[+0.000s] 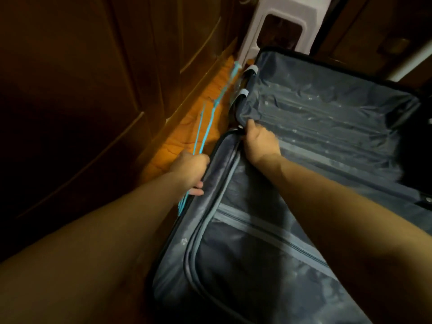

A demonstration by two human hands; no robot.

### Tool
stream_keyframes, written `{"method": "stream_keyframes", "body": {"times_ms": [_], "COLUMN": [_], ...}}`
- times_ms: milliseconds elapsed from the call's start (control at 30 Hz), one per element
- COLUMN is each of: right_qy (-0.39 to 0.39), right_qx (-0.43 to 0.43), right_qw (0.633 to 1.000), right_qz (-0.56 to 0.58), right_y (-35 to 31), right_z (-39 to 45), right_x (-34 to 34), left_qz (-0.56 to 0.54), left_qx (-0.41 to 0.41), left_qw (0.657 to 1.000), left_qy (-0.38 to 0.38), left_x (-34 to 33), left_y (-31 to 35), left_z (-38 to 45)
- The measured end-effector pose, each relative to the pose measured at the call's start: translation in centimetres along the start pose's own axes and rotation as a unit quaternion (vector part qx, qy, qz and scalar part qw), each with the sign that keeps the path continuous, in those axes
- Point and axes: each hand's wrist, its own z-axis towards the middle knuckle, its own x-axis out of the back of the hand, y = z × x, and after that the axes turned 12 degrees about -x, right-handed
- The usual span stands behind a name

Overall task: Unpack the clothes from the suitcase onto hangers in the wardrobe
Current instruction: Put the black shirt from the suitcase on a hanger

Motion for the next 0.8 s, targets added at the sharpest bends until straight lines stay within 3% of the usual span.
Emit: {"method": "stream_keyframes", "body": {"times_ms": [67, 167, 267, 367, 500, 633, 700, 767, 800], "right_qy": [0.000, 0.005, -0.094, -0.223, -0.241, -0.280, -0.284, -0.209, -0.125], "right_qx": [0.023, 0.111, 0.113, 0.055, -0.008, 0.013, 0.016, -0.007, -0.039], "right_qw": [0.998, 0.993, 0.989, 0.970, 0.969, 0.959, 0.954, 0.960, 0.969], "right_qz": [0.059, 0.041, -0.020, -0.083, -0.054, -0.044, -0.100, -0.187, -0.210], "right_y": [0.7, 2.7, 6.4, 10.2, 11.9, 13.1, 13.9, 14.9, 15.3], "right_z": [-3.3, -11.6, -21.2, -26.1, -25.5, -23.0, -19.8, -14.5, -11.6], "right_x": [0.9, 3.2, 4.3, 4.4, 7.2, 10.4, 13.1, 16.8, 19.2], "left_qz": [0.031, 0.105, 0.201, 0.199, 0.131, 0.183, 0.208, 0.222, 0.225], "left_qx": [0.008, 0.019, -0.011, -0.054, -0.087, -0.152, -0.183, -0.211, -0.218], "left_qw": [0.999, 0.993, 0.977, 0.976, 0.984, 0.969, 0.959, 0.951, 0.949], "left_qy": [-0.032, -0.058, -0.065, -0.068, -0.079, -0.064, -0.057, -0.038, -0.026], "left_x": [0.1, -0.2, -1.4, -2.5, -4.1, -4.9, -4.6, -3.9, -3.5], "left_y": [1.5, 3.5, 4.9, 6.1, 8.1, 10.2, 11.3, 13.1, 13.8], "left_z": [-0.7, -2.6, -4.6, -5.9, -6.3, -6.5, -6.5, -6.6, -6.6]}}
